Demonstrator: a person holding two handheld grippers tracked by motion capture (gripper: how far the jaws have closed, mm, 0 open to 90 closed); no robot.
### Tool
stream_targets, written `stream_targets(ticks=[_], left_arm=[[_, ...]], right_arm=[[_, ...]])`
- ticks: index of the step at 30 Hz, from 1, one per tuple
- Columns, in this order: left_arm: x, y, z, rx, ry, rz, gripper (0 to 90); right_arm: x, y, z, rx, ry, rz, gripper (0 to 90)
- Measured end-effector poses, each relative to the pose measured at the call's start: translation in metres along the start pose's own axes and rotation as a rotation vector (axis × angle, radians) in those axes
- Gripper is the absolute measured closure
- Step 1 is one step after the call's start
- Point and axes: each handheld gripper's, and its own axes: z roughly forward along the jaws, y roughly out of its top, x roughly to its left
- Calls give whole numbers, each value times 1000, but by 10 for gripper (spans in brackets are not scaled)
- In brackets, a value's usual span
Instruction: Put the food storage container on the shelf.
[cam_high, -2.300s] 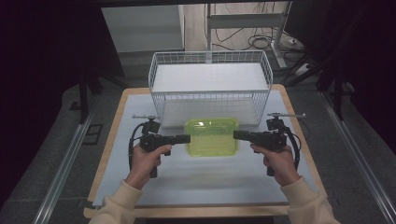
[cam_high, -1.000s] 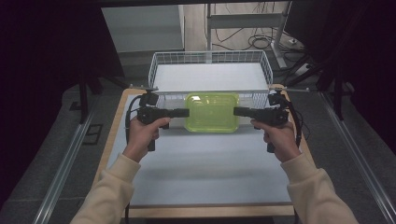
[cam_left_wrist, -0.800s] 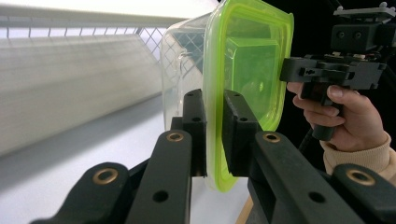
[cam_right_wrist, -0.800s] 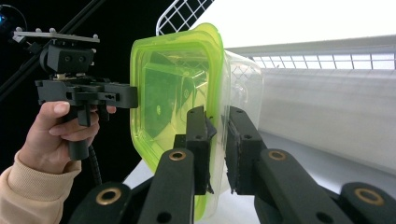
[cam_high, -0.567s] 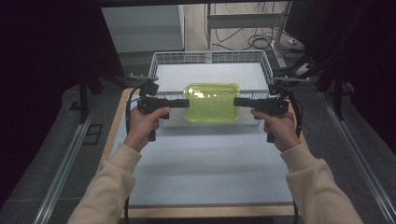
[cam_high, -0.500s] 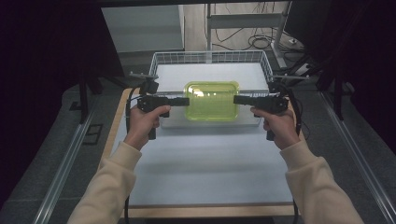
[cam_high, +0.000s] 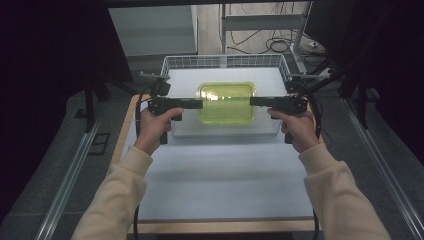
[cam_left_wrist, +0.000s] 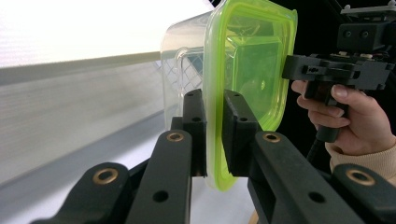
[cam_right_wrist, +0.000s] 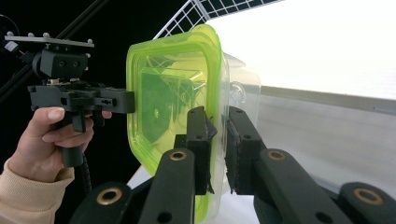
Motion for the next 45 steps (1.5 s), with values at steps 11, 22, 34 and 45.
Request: stream_targets(ticks=[11, 22, 34, 45], left_arm=[[-1, 18, 0, -15, 3, 9, 817], [1, 38, 2, -27, 19, 9, 817], [16, 58, 15, -22, 43, -1, 816], [32, 73, 27, -14, 69, -25, 814]], right_arm=[[-1, 19, 1, -12, -2, -11, 809], [-4, 36, 6, -25, -7, -5, 809], [-20, 55, 20, -41, -32, 14, 809], [-36, 68, 33, -31, -56, 46, 808]])
